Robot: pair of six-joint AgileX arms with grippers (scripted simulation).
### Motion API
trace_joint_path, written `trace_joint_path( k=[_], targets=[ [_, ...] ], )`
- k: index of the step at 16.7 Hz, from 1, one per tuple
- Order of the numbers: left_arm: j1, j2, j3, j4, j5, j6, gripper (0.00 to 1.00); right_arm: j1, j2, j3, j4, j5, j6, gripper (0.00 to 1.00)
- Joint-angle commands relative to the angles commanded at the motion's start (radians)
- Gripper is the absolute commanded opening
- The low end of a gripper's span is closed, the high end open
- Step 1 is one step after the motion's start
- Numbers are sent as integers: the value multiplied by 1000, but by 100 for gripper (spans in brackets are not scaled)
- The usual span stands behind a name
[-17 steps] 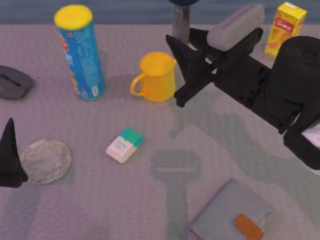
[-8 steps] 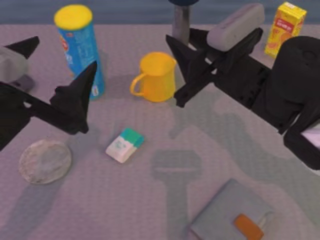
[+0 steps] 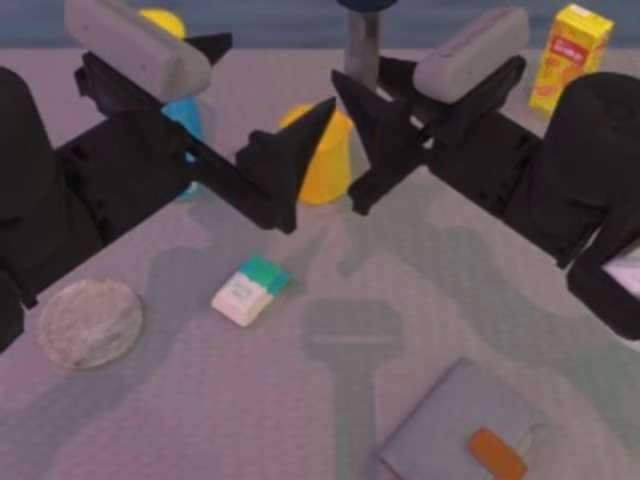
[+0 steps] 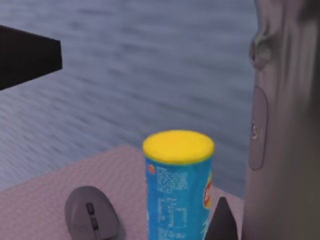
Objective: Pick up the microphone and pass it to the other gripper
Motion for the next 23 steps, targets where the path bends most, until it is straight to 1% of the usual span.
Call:
trace_joint_path(
  k=[6, 8, 14, 16, 20, 23],
  targets=[
    [-1, 13, 10, 4, -3, 0, 100, 0, 0, 0, 0, 0, 0, 0],
    [-13, 71, 55, 23, -12, 0, 100, 0, 0, 0, 0, 0, 0, 0],
    [-60, 369, 257, 108, -55, 1, 100, 0, 0, 0, 0, 0, 0, 0],
    [-69, 415, 294, 121, -63, 0, 100, 0, 0, 0, 0, 0, 0, 0],
    [-71, 422, 300, 123, -64, 0, 100, 0, 0, 0, 0, 0, 0, 0],
    [-71, 422, 300, 123, -64, 0, 77, 0, 0, 0, 0, 0, 0, 0]
  ],
)
